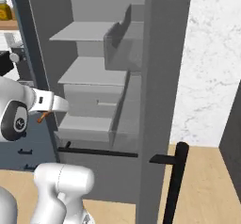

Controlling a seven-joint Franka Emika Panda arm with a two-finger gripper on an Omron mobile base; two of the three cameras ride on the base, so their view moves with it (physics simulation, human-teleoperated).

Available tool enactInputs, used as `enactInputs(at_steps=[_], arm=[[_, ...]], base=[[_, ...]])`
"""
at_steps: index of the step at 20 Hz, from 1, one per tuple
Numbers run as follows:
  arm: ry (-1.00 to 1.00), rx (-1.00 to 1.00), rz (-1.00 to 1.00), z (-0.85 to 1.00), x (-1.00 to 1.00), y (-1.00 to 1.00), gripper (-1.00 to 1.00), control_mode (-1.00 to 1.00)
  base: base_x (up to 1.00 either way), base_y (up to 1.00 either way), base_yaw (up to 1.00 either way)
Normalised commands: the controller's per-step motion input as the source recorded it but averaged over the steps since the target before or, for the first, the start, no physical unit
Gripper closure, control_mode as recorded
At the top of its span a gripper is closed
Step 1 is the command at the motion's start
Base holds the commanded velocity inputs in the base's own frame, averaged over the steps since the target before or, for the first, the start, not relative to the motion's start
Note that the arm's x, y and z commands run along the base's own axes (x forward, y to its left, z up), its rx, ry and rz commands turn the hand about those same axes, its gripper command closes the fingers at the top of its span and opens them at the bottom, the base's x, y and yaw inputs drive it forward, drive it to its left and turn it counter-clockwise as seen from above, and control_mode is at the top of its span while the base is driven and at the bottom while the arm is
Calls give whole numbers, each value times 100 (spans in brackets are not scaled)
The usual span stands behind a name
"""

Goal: Place one broccoli and one chicken drumstick in each tupperware on the nearby counter, to pack two identical lunches.

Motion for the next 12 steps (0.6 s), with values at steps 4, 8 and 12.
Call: enactInputs(at_steps=[4,8,12], arm=[[0,0,0,0,0,0,100,100],[0,0,0,0,0,0,100,100],[0,0,0,0,0,0,100,100]], base=[[-63,96,37],[-8,100,38],[0,100,45]])
